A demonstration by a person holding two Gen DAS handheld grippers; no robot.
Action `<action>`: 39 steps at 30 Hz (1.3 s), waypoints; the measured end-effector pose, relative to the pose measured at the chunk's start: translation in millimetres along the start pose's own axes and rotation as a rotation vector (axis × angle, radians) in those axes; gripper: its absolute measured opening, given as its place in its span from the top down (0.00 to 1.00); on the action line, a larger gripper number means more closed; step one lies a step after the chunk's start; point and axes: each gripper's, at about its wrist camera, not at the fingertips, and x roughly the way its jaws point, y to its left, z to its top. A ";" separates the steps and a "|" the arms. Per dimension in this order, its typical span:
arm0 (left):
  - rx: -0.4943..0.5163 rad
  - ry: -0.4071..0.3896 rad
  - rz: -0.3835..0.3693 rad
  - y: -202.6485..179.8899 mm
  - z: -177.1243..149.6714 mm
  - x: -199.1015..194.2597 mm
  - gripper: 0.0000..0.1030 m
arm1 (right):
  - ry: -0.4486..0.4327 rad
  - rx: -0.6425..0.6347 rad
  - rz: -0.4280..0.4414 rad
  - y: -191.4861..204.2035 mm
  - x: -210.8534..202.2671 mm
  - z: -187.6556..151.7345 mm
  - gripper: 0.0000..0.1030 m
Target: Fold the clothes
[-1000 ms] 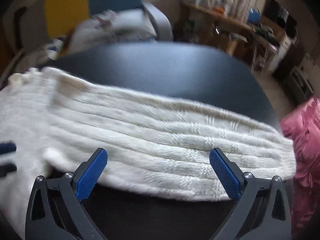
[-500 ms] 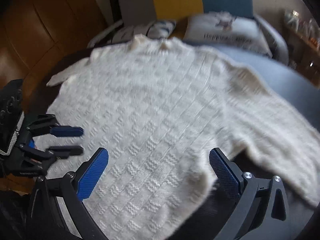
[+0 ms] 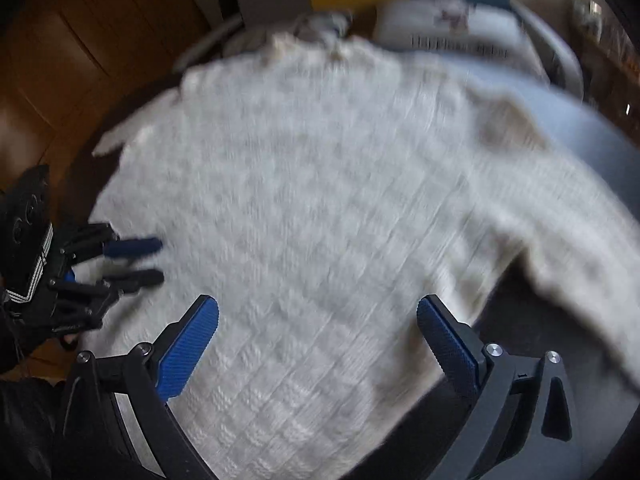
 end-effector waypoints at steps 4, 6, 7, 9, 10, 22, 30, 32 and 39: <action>-0.001 -0.033 -0.054 7.3 15.4 -11.7 0.71 | -0.016 0.042 0.008 -7.2 -5.9 1.2 0.01; -0.019 -0.058 -0.064 19.6 36.1 -14.6 0.71 | -0.050 0.042 -0.036 -9.3 -22.8 11.1 0.02; -0.030 -0.072 -0.069 27.0 51.8 -12.8 0.71 | -0.072 0.038 -0.057 -10.6 -30.8 14.7 0.02; -0.017 -0.078 -0.118 32.4 78.2 -4.5 0.71 | -0.116 0.058 -0.127 -20.6 -47.3 22.3 0.02; 0.004 -0.076 -0.139 31.1 89.6 1.5 0.71 | -0.115 0.086 -0.173 -29.0 -51.0 21.8 0.02; 0.394 0.148 -0.190 -45.4 142.3 123.9 0.71 | -0.168 0.324 0.131 -34.0 -58.7 -51.9 0.02; 0.408 0.122 -0.175 -51.1 136.1 120.3 0.70 | -0.127 0.246 -0.006 -11.6 -38.8 -60.4 0.55; 0.388 0.093 -0.185 -56.5 141.9 115.5 0.70 | -0.141 0.246 -0.025 -10.5 -36.7 -62.2 0.70; 0.491 0.102 -0.120 -92.5 141.1 136.6 0.69 | -0.266 0.470 0.062 -66.6 -72.7 -94.3 0.50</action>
